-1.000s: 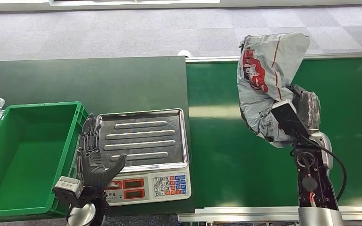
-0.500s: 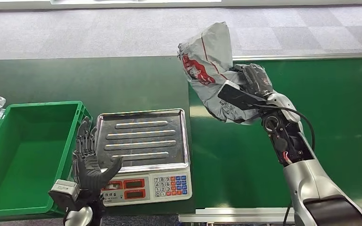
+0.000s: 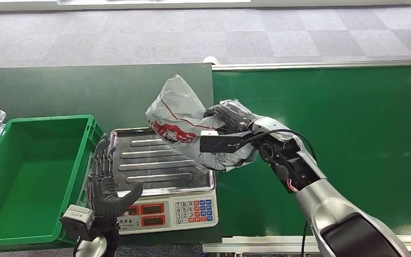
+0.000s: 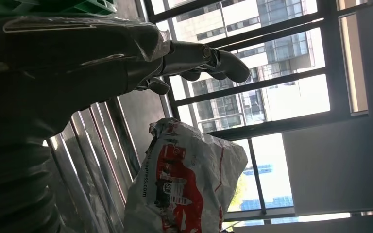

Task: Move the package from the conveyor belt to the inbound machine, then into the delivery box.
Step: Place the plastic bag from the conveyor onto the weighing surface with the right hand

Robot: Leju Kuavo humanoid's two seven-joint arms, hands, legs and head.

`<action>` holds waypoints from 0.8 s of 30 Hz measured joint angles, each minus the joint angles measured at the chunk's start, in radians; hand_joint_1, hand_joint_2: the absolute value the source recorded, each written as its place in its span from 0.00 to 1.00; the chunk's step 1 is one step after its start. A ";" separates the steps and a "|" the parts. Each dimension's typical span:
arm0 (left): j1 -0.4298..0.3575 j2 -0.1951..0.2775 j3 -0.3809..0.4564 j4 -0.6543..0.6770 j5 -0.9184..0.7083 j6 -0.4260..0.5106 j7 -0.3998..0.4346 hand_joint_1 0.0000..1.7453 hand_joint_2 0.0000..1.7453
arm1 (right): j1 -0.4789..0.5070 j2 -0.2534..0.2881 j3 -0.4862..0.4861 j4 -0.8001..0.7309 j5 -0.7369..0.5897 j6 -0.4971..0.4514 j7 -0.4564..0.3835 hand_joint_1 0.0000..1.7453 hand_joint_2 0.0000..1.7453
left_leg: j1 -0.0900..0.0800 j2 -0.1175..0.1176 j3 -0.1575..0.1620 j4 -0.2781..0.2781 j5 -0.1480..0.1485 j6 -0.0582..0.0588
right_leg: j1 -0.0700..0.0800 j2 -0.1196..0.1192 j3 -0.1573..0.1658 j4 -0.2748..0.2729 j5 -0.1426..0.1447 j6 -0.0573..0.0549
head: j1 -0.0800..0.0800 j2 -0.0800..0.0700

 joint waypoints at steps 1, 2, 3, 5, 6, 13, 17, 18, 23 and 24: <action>0.000 0.000 0.000 0.001 0.000 0.000 0.000 0.00 1.00 | -0.001 0.001 0.009 0.002 -0.002 0.000 0.000 1.00 1.00 | 0.000 0.000 0.000 0.000 0.000 0.000 | 0.000 0.000 0.000 0.000 0.000 0.000 | 0.000 0.000; 0.000 0.001 0.000 0.002 0.000 0.000 0.000 0.00 1.00 | -0.003 0.002 0.016 0.003 -0.003 0.000 0.000 1.00 1.00 | 0.000 0.000 0.000 0.000 0.000 0.000 | 0.000 0.000 0.000 0.000 0.000 0.000 | 0.000 0.000; 0.000 0.001 0.000 0.003 0.000 0.000 0.000 0.00 1.00 | -0.004 0.002 0.022 0.004 -0.004 0.000 0.000 1.00 1.00 | 0.000 0.000 0.000 0.000 0.000 0.000 | 0.000 0.000 0.000 0.000 0.000 0.000 | 0.000 0.000; 0.000 0.002 0.000 0.004 0.000 0.000 0.000 0.00 1.00 | -0.005 0.003 0.031 0.006 -0.005 0.000 0.000 1.00 1.00 | 0.000 0.000 0.000 0.000 0.000 0.000 | 0.000 0.000 0.000 0.000 0.000 0.000 | 0.000 0.000; 0.000 0.002 0.000 0.005 0.000 0.000 0.000 0.00 1.00 | -0.006 0.003 0.035 0.007 -0.005 0.000 0.000 1.00 1.00 | 0.000 0.000 0.000 0.000 0.000 0.000 | 0.000 0.000 0.000 0.000 0.000 0.000 | 0.000 0.000; -0.005 0.004 0.000 0.012 0.002 -0.008 0.000 0.00 1.00 | -0.027 0.016 0.097 0.025 -0.042 0.041 0.001 1.00 1.00 | 0.000 0.000 0.000 0.000 0.000 0.000 | 0.000 0.000 0.000 0.000 0.000 0.000 | 0.000 0.000; -0.018 0.004 -0.004 0.020 0.003 -0.016 0.000 0.00 1.00 | -0.060 0.058 0.138 0.064 -0.079 0.016 0.040 1.00 1.00 | 0.000 0.000 0.000 0.000 0.000 0.000 | 0.000 0.000 0.000 0.000 0.000 0.000 | 0.000 0.000; -0.021 0.004 -0.006 0.022 0.003 -0.018 0.000 0.00 1.00 | -0.069 0.072 0.146 0.077 -0.082 0.001 0.056 1.00 1.00 | 0.000 0.000 0.000 0.000 0.000 0.000 | 0.000 0.000 0.000 0.000 0.000 0.000 | 0.000 0.000; -0.046 0.005 -0.020 0.035 0.009 -0.027 0.000 0.00 1.00 | -0.098 0.140 0.163 0.163 -0.105 -0.060 0.134 1.00 1.00 | 0.000 0.000 0.000 0.000 0.000 0.000 | 0.000 0.000 0.000 0.000 0.000 0.000 | 0.000 0.000; -0.051 0.005 -0.025 0.038 0.012 -0.031 0.000 0.00 1.00 | -0.101 0.152 0.163 0.180 -0.114 -0.063 0.143 1.00 1.00 | 0.000 0.000 0.000 0.000 0.000 0.000 | 0.000 0.000 0.000 0.000 0.000 0.000 | 0.000 0.000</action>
